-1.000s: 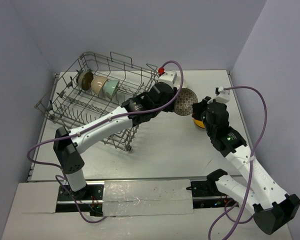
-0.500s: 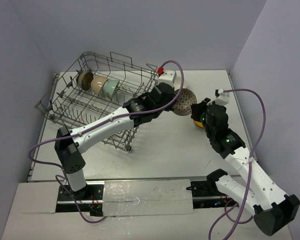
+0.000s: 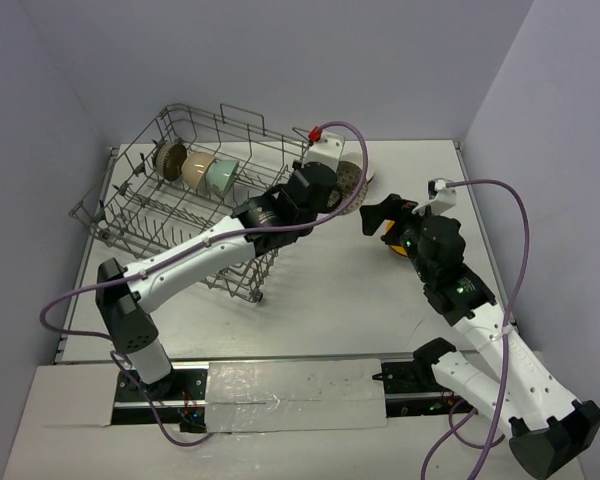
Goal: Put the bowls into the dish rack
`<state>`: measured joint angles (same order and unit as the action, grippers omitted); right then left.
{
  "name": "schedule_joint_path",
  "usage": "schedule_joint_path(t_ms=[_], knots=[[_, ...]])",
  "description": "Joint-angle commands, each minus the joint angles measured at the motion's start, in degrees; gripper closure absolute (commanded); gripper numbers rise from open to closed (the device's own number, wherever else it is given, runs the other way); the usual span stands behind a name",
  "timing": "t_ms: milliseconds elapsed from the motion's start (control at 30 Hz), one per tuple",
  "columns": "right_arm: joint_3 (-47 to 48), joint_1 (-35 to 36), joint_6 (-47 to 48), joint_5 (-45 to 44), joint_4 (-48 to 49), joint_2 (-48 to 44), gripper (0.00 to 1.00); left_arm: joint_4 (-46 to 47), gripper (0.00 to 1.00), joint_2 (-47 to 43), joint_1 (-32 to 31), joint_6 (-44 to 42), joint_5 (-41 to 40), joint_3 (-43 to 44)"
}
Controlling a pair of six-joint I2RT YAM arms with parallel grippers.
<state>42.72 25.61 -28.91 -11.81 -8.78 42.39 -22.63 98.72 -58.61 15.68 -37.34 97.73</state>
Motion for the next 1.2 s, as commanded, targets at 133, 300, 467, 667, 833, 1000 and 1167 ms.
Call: schedule_joint_path(t_ms=[133, 300, 467, 667, 833, 1000, 1167], knots=[[0.09, 0.41, 3.68, 0.92, 0.86, -3.01, 0.00, 18.74, 1.00, -12.05, 3.93, -33.28, -19.78, -0.34], [-0.18, 0.32, 3.68, 0.21, 0.95, -2.32, 0.00, 24.48, 1.00, -11.27, 11.75, -47.83, -21.20, -1.06], [0.08, 0.32, 4.21, -1.10, 0.25, -1.44, 0.00, 26.15, 1.00, -7.05, 18.78, -57.34, -17.95, -1.14], [-0.09, 0.32, 4.65, -2.95, -0.36, -1.08, 0.00, 14.73, 1.00, 0.77, 23.01, -55.32, -12.32, 5.53], [-0.09, 0.32, 5.00, -3.83, -0.89, 0.14, 0.00, 10.26, 1.00, 6.22, 24.50, -53.66, -10.39, 7.12], [0.08, 0.32, 5.53, -4.79, -1.51, 1.03, 0.00, 7.17, 1.00, 10.78, 25.03, -50.75, -7.83, 8.79], [0.08, 0.32, 5.79, -5.32, -1.68, 1.47, 0.00, 5.85, 1.00, 14.04, 25.56, -49.35, -7.83, 8.97]])
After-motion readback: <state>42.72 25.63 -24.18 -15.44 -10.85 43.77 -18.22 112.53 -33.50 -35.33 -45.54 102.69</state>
